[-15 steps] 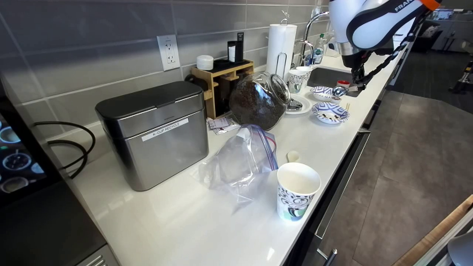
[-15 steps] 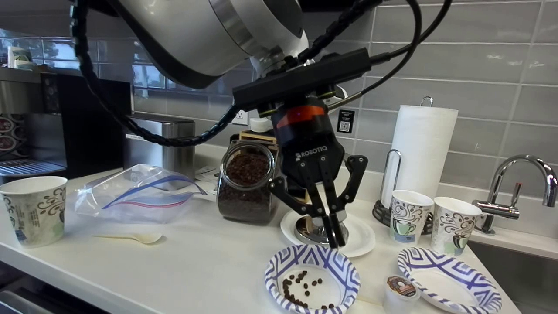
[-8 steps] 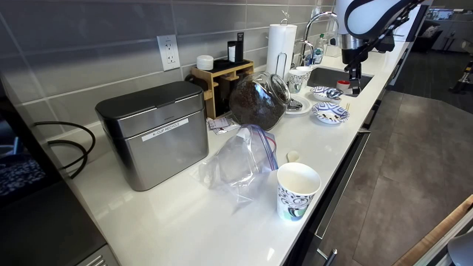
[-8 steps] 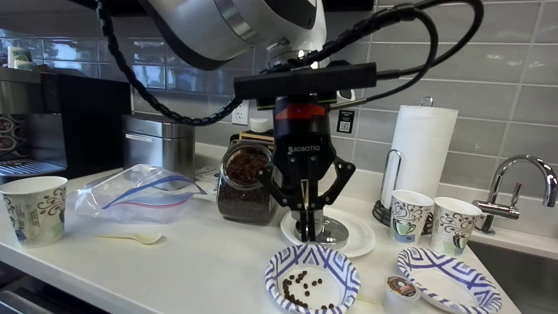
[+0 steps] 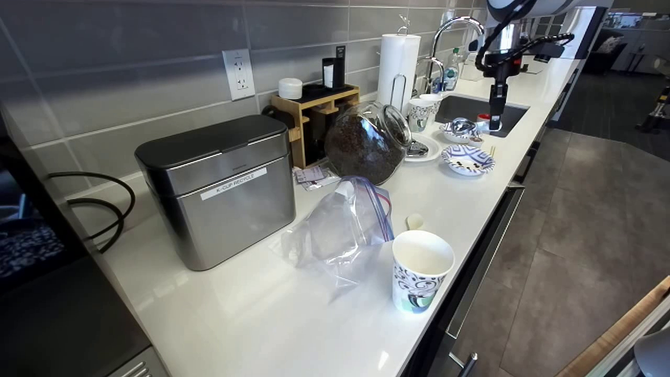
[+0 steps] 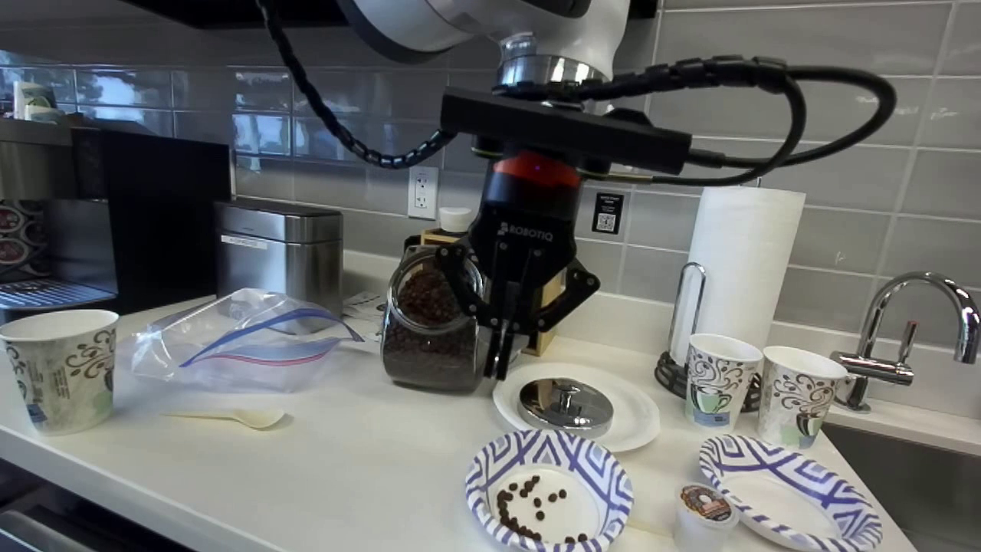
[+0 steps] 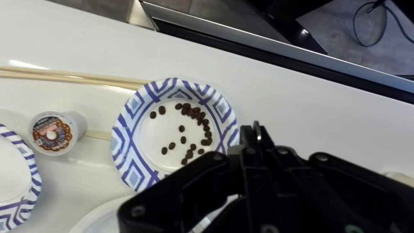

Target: Scoop up the contents in the jug and put them in the bowl

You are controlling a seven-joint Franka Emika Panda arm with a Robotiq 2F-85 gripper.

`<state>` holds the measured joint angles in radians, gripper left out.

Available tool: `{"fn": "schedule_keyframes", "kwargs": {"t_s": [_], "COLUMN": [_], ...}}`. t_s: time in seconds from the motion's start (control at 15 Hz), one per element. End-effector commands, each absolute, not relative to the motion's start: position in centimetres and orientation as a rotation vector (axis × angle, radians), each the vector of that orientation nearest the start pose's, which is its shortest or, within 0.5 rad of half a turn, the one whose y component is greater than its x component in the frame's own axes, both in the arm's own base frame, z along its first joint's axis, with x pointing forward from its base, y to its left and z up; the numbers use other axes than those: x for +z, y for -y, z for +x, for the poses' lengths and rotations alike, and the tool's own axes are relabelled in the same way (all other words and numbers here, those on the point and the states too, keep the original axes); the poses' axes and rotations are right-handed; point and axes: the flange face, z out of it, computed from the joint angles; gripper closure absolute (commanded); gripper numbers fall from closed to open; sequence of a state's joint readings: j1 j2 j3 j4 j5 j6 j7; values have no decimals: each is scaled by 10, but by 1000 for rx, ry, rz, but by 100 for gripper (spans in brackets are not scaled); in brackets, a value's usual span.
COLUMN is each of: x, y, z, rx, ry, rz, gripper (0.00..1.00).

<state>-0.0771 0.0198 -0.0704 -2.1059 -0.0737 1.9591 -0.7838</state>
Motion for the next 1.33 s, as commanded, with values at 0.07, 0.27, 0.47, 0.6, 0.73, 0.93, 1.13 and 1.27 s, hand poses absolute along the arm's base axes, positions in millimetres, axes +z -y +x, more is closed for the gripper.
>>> {"fn": "schedule_keyframes", "kwargs": {"t_s": [0.07, 0.27, 0.47, 0.6, 0.73, 0.93, 1.13, 1.27], "x": [408, 410, 409, 407, 403, 397, 391, 386], "y": [77, 71, 64, 61, 57, 49, 39, 33], "z": [538, 550, 566, 576, 585, 599, 611, 619], "rx": [252, 276, 318, 351, 379, 421, 453, 474], "ry": [1049, 1034, 996, 958, 946, 940, 931, 921], "rz": [-2720, -2581, -2460, -2428, -2389, -2335, -2307, -2292], "gripper": [99, 99, 99, 99, 99, 99, 99, 99]}}
